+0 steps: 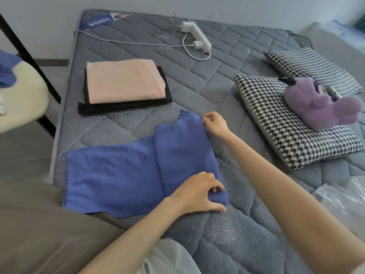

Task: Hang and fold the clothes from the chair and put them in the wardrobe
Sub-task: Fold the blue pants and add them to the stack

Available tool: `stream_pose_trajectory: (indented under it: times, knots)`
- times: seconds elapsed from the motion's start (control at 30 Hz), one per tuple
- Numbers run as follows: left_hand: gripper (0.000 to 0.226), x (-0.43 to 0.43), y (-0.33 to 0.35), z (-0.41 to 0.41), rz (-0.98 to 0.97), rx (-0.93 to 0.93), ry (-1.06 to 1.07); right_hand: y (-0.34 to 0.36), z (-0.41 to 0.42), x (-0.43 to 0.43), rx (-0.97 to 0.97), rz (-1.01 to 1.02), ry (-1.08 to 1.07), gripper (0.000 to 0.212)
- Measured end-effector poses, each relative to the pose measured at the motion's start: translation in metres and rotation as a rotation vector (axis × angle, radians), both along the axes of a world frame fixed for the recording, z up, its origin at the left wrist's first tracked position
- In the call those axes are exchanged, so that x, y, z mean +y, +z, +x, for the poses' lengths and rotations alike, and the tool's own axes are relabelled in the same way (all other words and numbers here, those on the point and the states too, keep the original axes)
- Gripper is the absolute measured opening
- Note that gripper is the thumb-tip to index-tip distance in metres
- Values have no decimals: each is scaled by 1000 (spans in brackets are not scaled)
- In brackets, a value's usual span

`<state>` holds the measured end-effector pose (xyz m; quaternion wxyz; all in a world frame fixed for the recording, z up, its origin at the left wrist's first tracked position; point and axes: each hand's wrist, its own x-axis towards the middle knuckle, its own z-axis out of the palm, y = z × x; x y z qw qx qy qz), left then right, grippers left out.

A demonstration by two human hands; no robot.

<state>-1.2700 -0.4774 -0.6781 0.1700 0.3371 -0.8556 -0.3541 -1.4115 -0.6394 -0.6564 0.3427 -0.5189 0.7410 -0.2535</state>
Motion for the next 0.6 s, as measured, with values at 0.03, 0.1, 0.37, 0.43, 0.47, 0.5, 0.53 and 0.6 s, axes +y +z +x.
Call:
stream_pose_trajectory:
  times: [0.03,0.1,0.37,0.43,0.47,0.5,0.53,0.6]
  knots:
    - [41,-1,3,2,-3,31,42,0,-2,6,-32,42,-28,12]
    - [36,-5,6,9,-11,113,158,-3,-6,18,-114,114,-50,24]
    - [33,-26,-6,61,-212,-71,551,-6,2,69,-96,177,31,53]
    - [47,-26,-13,75,-214,-159,551,-4,5,77,-104,207,51,70]
    - [52,-26,-15,83,-182,-202,530,-3,7,81,-115,225,56,74]
    - [56,-25,-19,90,-140,-248,504,1,10,86,-128,232,57,72]
    - [57,-24,-22,96,-114,-304,476,3,13,90,-144,233,61,66]
    - [62,-21,-27,104,-117,-429,418,5,17,96,-211,222,76,49]
